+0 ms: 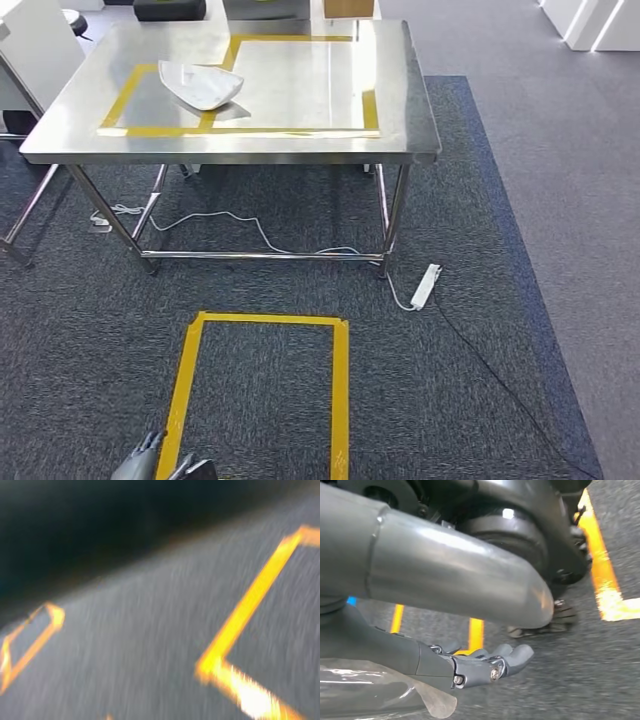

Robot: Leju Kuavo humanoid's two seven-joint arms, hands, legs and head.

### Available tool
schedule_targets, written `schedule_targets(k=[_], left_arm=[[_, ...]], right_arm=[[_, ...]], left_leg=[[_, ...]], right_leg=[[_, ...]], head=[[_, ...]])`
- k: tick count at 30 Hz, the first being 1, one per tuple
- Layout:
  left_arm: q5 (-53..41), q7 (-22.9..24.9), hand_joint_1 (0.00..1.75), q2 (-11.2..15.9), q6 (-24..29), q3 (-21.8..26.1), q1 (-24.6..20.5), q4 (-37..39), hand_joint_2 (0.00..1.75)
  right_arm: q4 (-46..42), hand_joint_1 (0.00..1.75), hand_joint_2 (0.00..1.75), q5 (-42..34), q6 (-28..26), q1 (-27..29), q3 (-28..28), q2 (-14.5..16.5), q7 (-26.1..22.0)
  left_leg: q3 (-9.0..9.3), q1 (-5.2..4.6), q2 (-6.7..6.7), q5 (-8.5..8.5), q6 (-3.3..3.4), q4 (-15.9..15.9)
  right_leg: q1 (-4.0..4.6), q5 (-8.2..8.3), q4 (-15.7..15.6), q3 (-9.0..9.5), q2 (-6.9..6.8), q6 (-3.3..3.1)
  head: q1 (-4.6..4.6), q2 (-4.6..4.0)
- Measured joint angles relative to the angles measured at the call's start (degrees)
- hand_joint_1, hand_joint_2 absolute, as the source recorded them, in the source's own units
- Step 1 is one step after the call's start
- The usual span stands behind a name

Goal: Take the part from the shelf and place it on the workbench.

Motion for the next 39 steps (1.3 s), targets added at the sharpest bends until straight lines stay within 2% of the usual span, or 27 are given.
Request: schedule_targets(k=[1, 3, 5, 7, 8, 10, 11, 12, 15, 16, 17, 18, 20, 22, 23, 24, 25, 26, 27, 30, 31, 32, 33, 34, 36, 38, 39], left_arm=[[1.75, 0.22, 0.0, -0.9, 0.21, -0.13, 0.07, 1.85, 0.0], [4.58, 1.01, 0.0, -2.84, 1.14, -0.24, 0.39, 5.24, 0.0], [6.72, 1.79, 0.0, -4.44, 2.04, -0.36, 0.56, 8.02, 0.0], [9.14, 2.23, 0.0, -5.73, 2.61, -0.51, 0.33, 10.66, 0.0], [10.39, 2.31, 0.0, -6.28, 2.85, -0.55, 0.18, 11.99, 0.0], [12.46, 2.3, 0.0, -7.2, 3.22, -0.62, 0.09, 14.43, 0.0], [13.39, 2.27, 0.0, -7.52, 3.42, -0.62, 0.07, 15.48, 0.0], [14.23, 2.26, 0.0, -7.78, 3.58, -0.62, 0.08, 16.28, 0.0], [16.69, 2.24, 0.0, -8.22, 3.88, -0.57, 0.07, 17.44, 0.0], [17.34, 2.24, 0.0, -8.36, 3.89, -0.56, 0.08, 17.59, 0.0], [17.81, 2.24, 0.0, -8.49, 3.89, -0.56, 0.09, 17.71, 0.0], [18.12, 2.26, 0.0, -8.61, 3.88, -0.56, 0.08, 17.81, 0.0], [18.53, 2.6, 0.0, -8.82, 3.86, -0.57, 0.03, 17.92, 0.0], [18.98, 3.28, 0.0, -9.05, 3.84, -0.63, -0.04, 17.91, 0.0], [19.27, 3.6, 0.0, -9.13, 3.82, -0.73, -0.06, 17.88, 0.0], [19.66, 3.8, 0.0, -9.18, 3.82, -0.86, -0.03, 17.85, 0.0], [20.14, 3.94, 0.0, -9.18, 3.81, -1.05, 0.04, 17.81, 0.0], [20.58, 4.04, 0.0, -9.16, 3.82, -1.26, 0.15, 17.76, 0.0], [20.97, 4.09, 0.0, -9.14, 3.82, -1.47, 0.33, 17.72, 0.0], [21.67, 4.12, 0.0, -9.07, 3.84, -1.9, 0.76, 17.51, 0.0], [21.91, 4.12, 0.0, -9.05, 3.85, -2.02, 0.78, 17.36, 0.0], [22.1, 4.11, 0.0, -9.04, 3.85, -2.13, 0.77, 17.19, 0.0], [22.26, 4.1, 0.0, -9.02, 3.86, -2.23, 0.77, 16.98, 0.0], [22.43, 4.1, 0.0, -8.99, 3.87, -2.29, 0.78, 16.76, 0.0], [22.71, 4.12, 0.0, -8.85, 3.97, -2.33, 0.82, 16.21, 0.0], [22.91, 4.12, 0.0, -8.69, 4.25, -2.45, 0.83, 15.57, 0.0], [22.94, 4.12, 0.0, -8.63, 4.42, -2.58, 0.86, 15.31, 0.0]], right_arm=[[0.07, 0.0, 0.0, 0.0, -0.07, 0.28, -0.59, -0.01, 0.39], [0.21, 0.0, 0.0, 0.0, -0.36, 0.68, -1.68, -0.02, 0.83], [0.3, 0.0, 0.0, 0.0, -0.62, 0.97, -2.55, -0.04, 0.99], [0.32, 0.0, 0.0, 0.0, -0.68, 1.16, -3.35, -0.12, 0.95], [0.34, 0.0, 0.0, 0.0, -0.65, 1.22, -3.7, -0.16, 0.83], [0.42, 0.0, 0.0, 0.0, -0.6, 1.4, -4.26, -0.18, 0.5], [0.46, 0.0, 0.0, 0.0, -0.71, 1.56, -4.51, -0.19, 0.29], [0.46, 0.0, 0.0, 0.0, -0.99, 1.8, -4.79, -0.19, 0.01], [-0.32, 0.0, 0.0, 0.0, -3.38, 2.59, -5.95, -0.17, -1.09], [-0.8, 0.0, 0.0, 0.0, -4.27, 2.76, -6.38, -0.17, -1.36], [-1.29, 0.0, 0.0, 0.0, -4.9, 2.88, -6.76, -0.17, -1.56], [-1.72, 0.0, 0.0, 0.0, -5.3, 2.97, -7.08, -0.17, -1.73], [-2.44, 0.0, 0.0, 0.01, -5.45, 3.14, -7.71, -0.17, -2.05], [-3.07, 0.0, 0.0, 0.02, -4.93, 3.27, -8.59, -0.18, -2.46], [-3.3, 0.0, 0.0, 0.02, -4.58, 3.3, -9.05, -0.18, -2.67], [-3.48, 0.0, 0.0, 0.03, -4.26, 3.39, -9.42, -0.19, -2.82], [-3.62, 0.0, 0.0, 0.04, -4.01, 3.56, -9.72, -0.18, -2.93], [-3.75, 0.0, 0.0, 0.05, -3.86, 3.76, -9.91, -0.18, -2.99], [-3.87, 0.0, 0.0, 0.08, -3.75, 4.01, -10.1, -0.18, -3.01], [-4.22, 0.0, 0.0, 0.15, -3.63, 4.62, -10.75, -0.17, -3.03], [-4.34, 0.0, 0.0, 0.17, -3.62, 4.75, -10.91, -0.17, -3.03], [-4.43, 0.0, 0.0, 0.19, -3.62, 4.81, -11.04, -0.17, -3.03], [-4.48, 0.0, 0.0, 0.19, -3.62, 4.84, -11.15, -0.17, -3.03], [-4.54, 0.0, 0.0, 0.21, -3.63, 4.85, -11.24, -0.17, -3.03], [-4.68, 0.0, 0.0, 0.26, -3.67, 4.87, -11.36, -0.17, -2.99], [-4.81, 0.0, 0.0, 0.33, -3.67, 4.94, -11.4, -0.17, -2.93], [-4.84, 0.0, 0.0, 0.36, -3.65, 4.97, -11.4, -0.17, -2.92]], left_leg=[[-0.17, 0.09, 0.0, -0.95, -0.15, 3.23], [1.54, 0.34, 0.01, 1.33, -0.41, 4.94], [6.45, 0.67, 0.02, 3.81, -0.61, -0.6], [11.23, 0.62, -0.08, 2.63, -0.23, -8.07], [12.23, 0.46, -0.14, 1.75, 0.17, -10.18], [11.8, 0.25, -0.04, 1.9, 1.24, -11.15], [11.19, 0.24, 0.11, 2.52, 1.79, -11.17], [10.47, 0.26, 0.26, 3.21, 2.3, -11.24], [7.65, 0.09, 0.43, 5.55, 3.04, -11.24], [6.61, -0.01, 0.44, 6.37, 3.04, -11.19], [5.55, -0.08, 0.47, 7.19, 2.99, -11.13], [4.47, -0.13, 0.51, 8.02, 2.9, -11.05], [2.66, -0.15, 0.54, 9.57, 2.59, -10.92], [1.68, -0.25, 0.52, 10.96, 2.09, -10.79], [1.48, -0.24, 0.53, 11.71, 1.79, -10.87], [1.35, -0.2, 0.55, 12.43, 1.45, -11.04], [1.24, -0.12, 0.51, 13.05, 1.1, -11.25], [1.1, 0.0, 0.44, 12.78, 0.73, -11.19], [0.83, 0.07, 0.35, 11.27, 0.4, -10.37], [-0.57, 0.21, 0.25, 1.87, -0.31, -1.36], [-0.83, 0.22, 0.25, -0.01, -0.44, 2.46], [-0.62, 0.22, 0.25, -0.25, -0.48, 5.14], [0.36, 0.21, 0.24, 0.84, -0.43, 6.18], [2.14, 0.2, 0.24, 2.54, -0.28, 5.25], [8.02, 0.07, 0.24, 4.1, 0.29, -1.83], [12.96, -0.19, 0.25, 2.24, 0.87, -9.71], [13.98, -0.36, 0.26, 1.41, 1.13, -11.9]], right_leg=[[0.01, 0.56, 0.41, -0.95, -0.12, 0.04], [-0.07, 1.6, 1.57, -3.11, -0.27, 0.32], [-0.15, 2.4, 3.01, -5.43, -0.37, 0.85], [-0.09, 3.07, 4.25, -7.08, -0.53, 1.54], [-0.05, 3.53, 4.56, -7.57, -0.61, 1.91], [-0.22, 4.36, 4.64, -8.11, -0.61, 2.69], [-0.35, 3.73, 4.98, -8.46, -0.49, 3.04], [-0.46, 1.94, 6.05, -8.96, -0.31, 3.33], [-0.55, -6.9, 14.64, -11.07, 0.13, 3.77], [-0.55, -8.17, 17.75, -11.27, 0.19, 3.79], [-0.54, -7.72, 19.69, -10.75, 0.23, 3.76], [-0.53, -6.0, 20.17, -9.49, 0.24, 3.67], [-0.53, -2.58, 15.46, -4.11, 0.32, 3.33], [-0.36, -3.55, 5.49, 3.31, 0.44, 2.83], [-0.22, -4.74, 1.63, 5.72, 0.52, 2.57], [-0.03, -5.43, -0.42, 6.72, 0.52, 2.29], [-0.02, -5.31, -0.89, 6.45, 0.46, 1.91], [-0.02, -4.75, -0.68, 5.85, 0.31, 1.52], [-0.07, -4.11, -0.61, 5.23, 0.11, 1.04], [-0.04, -2.06, -0.13, 2.62, -0.33, 0.15], [0.03, -1.4, 0.24, 1.48, -0.43, 0.11], [0.1, -0.82, 0.73, 0.27, -0.53, 0.13], [0.16, -0.27, 1.36, -0.97, -0.61, 0.17], [0.22, 0.24, 2.02, -2.17, -0.67, 0.22], [0.38, 1.09, 3.27, -4.19, -0.67, 0.46], [0.5, 1.94, 4.02, -5.56, -0.71, 0.97], [0.51, 2.43, 4.14, -5.98, -0.78, 1.29]], head=[[0.0, 0.0], [-0.03, 0.0], [-0.06, 0.0], [-0.08, 0.0], [-0.09, 0.0], [-0.14, 0.0], [-0.14, 0.0], [-0.12, 0.0], [0.08, 0.0], [0.12, 0.0], [0.11, 0.0], [0.12, 0.0], [0.1, 0.0], [0.19, 0.0], [0.18, 0.0], [0.23, 0.0], [0.21, 0.0], [0.15, 0.0], [0.05, 0.0], [-0.55, 0.0], [-0.65, 0.0], [-0.67, 0.0], [-0.67, 0.0], [-0.65, 0.0], [-0.66, 0.0], [-0.67, 0.0], [-0.64, 0.0]])
